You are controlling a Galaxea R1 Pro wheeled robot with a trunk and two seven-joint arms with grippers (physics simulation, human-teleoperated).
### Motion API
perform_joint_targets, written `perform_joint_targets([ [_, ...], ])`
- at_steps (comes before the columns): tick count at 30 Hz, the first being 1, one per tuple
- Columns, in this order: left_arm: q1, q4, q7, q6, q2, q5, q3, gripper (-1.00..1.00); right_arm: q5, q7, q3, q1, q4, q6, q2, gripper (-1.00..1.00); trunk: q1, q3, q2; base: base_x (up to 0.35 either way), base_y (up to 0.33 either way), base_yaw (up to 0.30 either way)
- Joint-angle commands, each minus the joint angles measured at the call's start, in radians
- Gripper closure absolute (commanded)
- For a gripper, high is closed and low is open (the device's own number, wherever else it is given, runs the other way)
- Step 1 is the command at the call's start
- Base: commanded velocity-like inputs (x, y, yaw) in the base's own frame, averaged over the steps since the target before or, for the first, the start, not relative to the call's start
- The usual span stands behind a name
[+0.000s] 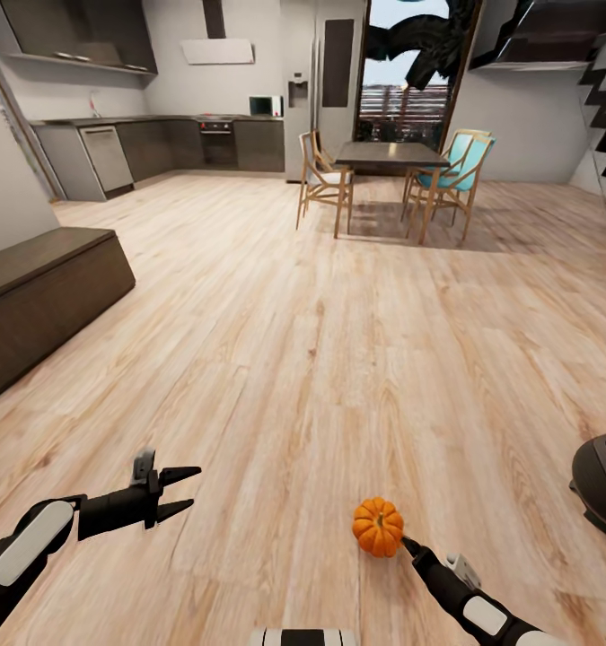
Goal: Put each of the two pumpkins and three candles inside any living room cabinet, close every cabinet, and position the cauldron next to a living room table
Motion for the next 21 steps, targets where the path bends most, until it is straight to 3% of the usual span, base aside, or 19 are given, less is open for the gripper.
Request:
perform_joint_targets([
  [1, -0.001, 0.001, -0.007, 0.000, 0.001, -0.004, -0.002, -1.00, -0.010, 0.003, 0.007, 0.000, 0.000, 0.002, 0.000, -1.00, 0.000, 0.000, 0.000, 0.130, 0.000, -0.057],
  [21, -0.001, 0.000, -0.007, 0.000, 0.001, -0.004, -0.002, -1.00, -0.009, 0.002, 0.007, 0.000, 0.000, 0.003, 0.000, -1.00, 0.000, 0.000, 0.000, 0.087, -0.012, -0.007],
])
